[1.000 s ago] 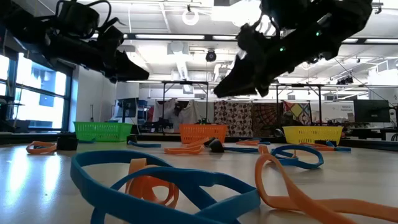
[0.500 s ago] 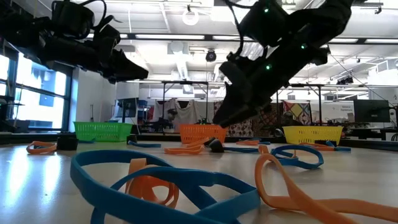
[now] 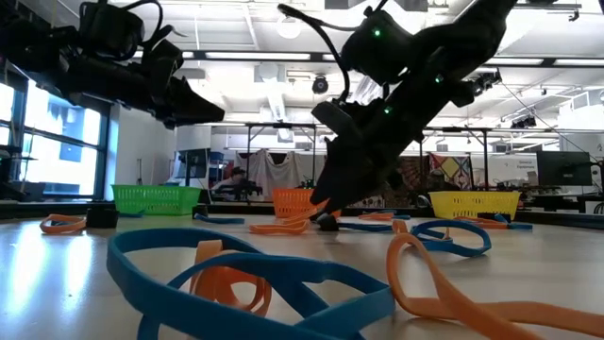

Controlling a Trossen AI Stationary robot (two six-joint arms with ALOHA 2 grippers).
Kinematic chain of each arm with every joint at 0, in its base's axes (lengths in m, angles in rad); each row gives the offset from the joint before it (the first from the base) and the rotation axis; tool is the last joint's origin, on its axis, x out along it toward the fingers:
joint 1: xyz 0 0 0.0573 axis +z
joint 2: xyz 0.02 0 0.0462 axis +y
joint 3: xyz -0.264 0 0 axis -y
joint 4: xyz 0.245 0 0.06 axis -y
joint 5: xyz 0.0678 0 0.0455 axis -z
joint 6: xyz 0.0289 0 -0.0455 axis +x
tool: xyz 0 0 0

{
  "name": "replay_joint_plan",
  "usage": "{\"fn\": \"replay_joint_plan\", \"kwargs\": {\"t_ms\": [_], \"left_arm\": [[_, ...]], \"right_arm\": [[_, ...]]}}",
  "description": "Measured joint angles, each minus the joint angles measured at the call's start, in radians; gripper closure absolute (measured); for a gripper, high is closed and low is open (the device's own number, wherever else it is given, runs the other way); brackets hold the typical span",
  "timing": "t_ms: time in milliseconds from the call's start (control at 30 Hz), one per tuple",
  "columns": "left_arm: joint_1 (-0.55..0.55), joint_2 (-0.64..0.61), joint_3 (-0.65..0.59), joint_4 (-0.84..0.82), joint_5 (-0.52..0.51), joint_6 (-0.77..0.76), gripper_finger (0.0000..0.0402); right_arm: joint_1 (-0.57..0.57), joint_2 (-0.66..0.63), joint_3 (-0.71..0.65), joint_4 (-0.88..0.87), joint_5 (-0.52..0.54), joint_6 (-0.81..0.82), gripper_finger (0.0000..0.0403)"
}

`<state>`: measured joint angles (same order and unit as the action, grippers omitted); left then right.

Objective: Sort rubber bands into baskets
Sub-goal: Put the black rubber band into the orange bin

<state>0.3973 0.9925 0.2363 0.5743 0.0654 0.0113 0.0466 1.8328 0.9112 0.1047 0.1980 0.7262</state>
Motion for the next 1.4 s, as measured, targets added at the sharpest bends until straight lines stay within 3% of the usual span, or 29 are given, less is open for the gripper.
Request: {"fn": "replay_joint_plan", "kwargs": {"t_ms": [367,733,1033,1400], "left_arm": [[0.0,0.0,0.0,-0.005,0.0,-0.005,0.0303],[0.0,0.0,0.0,-0.009,0.0,-0.008,0.0303],[0.0,0.0,0.0,-0.009,-0.001,-0.011,0.0303],[0.0,0.0,0.0,-0.009,-0.001,-0.028,0.0303]], "right_arm": [[-0.014,0.0,0.0,-0.052,-0.014,0.079,0.0288],[-0.006,0.0,0.0,-0.041,0.046,0.06,0.0275],[0.043,-0.002,0.124,-0.197,0.171,-0.009,0.0272],[0.042,0.011,0.16,-0.263,0.151,0.035,0.0272]]}}
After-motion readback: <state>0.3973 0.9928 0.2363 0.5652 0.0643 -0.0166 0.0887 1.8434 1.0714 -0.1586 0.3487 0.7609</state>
